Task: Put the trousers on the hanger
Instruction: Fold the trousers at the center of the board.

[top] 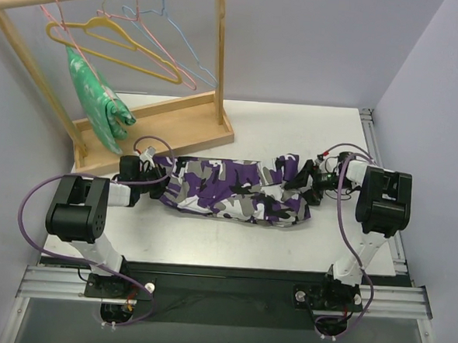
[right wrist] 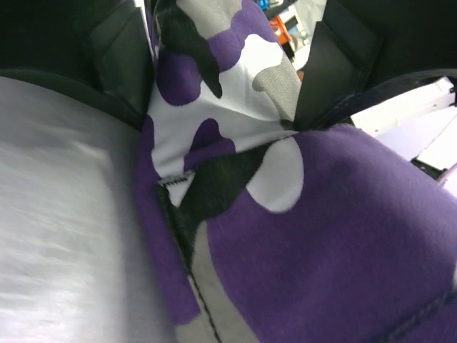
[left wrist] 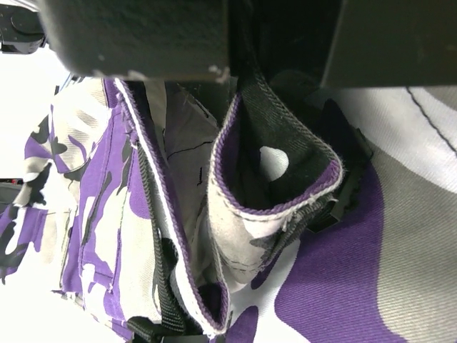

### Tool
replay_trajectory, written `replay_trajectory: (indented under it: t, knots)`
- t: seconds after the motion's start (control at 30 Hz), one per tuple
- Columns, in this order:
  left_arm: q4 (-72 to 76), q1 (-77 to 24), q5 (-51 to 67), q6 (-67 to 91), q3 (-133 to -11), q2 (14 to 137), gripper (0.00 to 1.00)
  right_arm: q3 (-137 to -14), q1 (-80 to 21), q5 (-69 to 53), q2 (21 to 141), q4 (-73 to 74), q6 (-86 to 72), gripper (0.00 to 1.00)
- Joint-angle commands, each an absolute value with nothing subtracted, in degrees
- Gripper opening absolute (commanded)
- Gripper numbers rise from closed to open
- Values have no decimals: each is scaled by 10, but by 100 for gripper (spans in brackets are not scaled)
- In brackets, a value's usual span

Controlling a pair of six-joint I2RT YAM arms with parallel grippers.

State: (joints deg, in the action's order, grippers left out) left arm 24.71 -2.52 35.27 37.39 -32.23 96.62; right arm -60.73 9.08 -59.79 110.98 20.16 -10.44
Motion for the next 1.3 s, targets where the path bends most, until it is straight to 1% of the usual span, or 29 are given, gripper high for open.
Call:
replay_trajectory:
  t: [0.0,0.07,0.1,0.13,0.17,0.2,0.23,0.27,0.37,0.43,0.47,0.5,0.57,0.67,0.9,1.2,1.23,1.27]
  knots:
    - [304,-20,354,382,-321,971,0,-610,58,-558,1136,206,-110,60]
    - [307,-20,359,388,-325,958,0,-605,61,-545,1130,206,-110,54]
    - [307,-20,363,391,-327,950,0,-603,62,-532,1122,206,-110,46]
    - [299,-20,362,392,-330,929,0,-601,63,-527,1117,206,-110,41]
    - [292,-20,362,389,-339,917,0,-599,66,-522,1114,206,-112,33]
    - [284,-19,361,388,-344,904,0,-600,72,-517,1107,205,-116,16]
    - [264,-20,359,384,-351,877,0,-599,76,-517,1106,206,-119,12]
    - [253,-20,359,377,-366,863,0,-602,77,-517,1103,206,-120,10]
    - [201,-14,353,354,-403,818,0,-605,87,-522,1095,206,-124,11]
    - [164,-8,341,340,-416,792,0,-605,92,-521,1092,206,-126,9]
    - [152,-4,338,324,-421,785,0,-605,93,-522,1093,205,-125,7]
    - [143,16,333,316,-427,774,0,-604,94,-522,1093,206,-125,1]
    - [116,29,324,289,-431,770,0,-603,98,-525,1093,206,-128,0]
    - [90,49,323,253,-443,786,0,-602,98,-528,1091,206,-128,0]
    - [70,65,311,198,-489,870,0,-594,97,-531,1072,203,-131,0]
    - [24,98,294,129,-528,925,0,-582,97,-531,1050,203,-134,0]
    - [17,98,281,129,-532,929,4,-582,97,-531,1049,203,-135,0]
    - [9,98,272,131,-538,932,12,-583,97,-531,1046,203,-134,0]
